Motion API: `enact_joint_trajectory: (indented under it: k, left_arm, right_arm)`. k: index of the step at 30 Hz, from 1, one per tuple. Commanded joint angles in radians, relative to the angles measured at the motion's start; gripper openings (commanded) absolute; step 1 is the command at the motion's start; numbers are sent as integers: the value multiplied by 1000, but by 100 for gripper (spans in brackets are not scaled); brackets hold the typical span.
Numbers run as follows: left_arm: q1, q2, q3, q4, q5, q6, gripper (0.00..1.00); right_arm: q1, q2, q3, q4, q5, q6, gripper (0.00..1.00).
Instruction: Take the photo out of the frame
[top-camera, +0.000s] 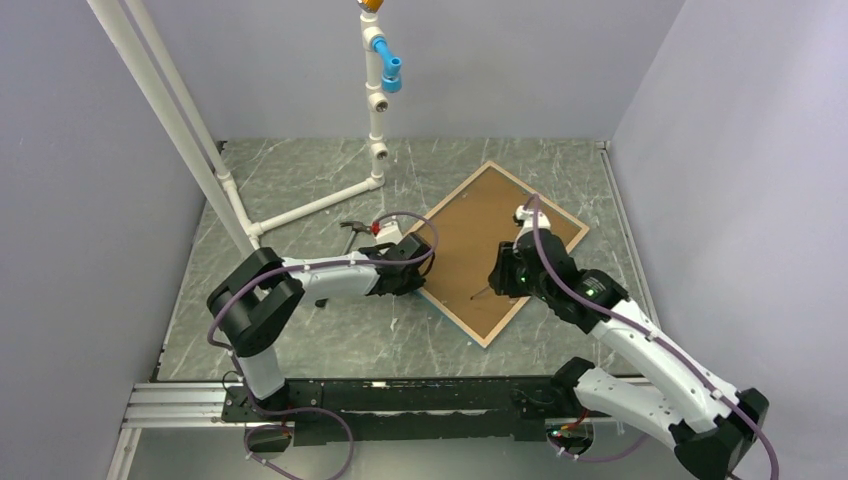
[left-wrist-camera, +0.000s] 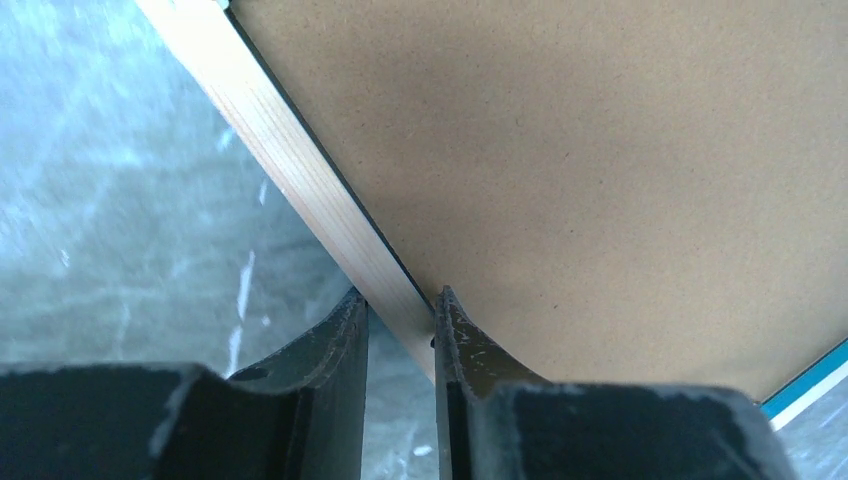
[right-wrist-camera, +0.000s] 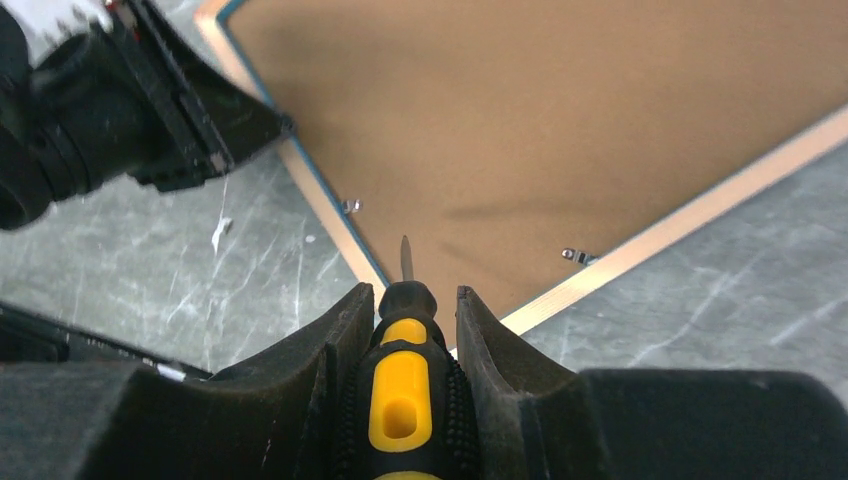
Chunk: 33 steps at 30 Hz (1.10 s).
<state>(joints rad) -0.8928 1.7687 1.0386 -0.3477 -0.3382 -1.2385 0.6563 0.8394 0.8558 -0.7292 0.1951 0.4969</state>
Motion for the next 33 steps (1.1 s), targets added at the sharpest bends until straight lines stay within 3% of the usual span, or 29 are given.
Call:
enact_joint_trajectory:
  k: [1, 9, 21, 33]
  left_arm:
    - [45, 35, -133, -30, -28, 380, 0]
    - [67, -18, -211, 80, -7, 501, 0]
    - [97, -165, -441, 387, 68, 597, 0]
    - [123, -144, -424, 464, 122, 615, 0]
  right_arm:
    - [60, 67, -29, 132, -79, -20, 0]
    - [189, 145, -25, 211, -57, -8, 0]
    - [269, 271, 9, 267, 67, -8, 0]
    - [334, 395, 83, 329, 128, 25, 0]
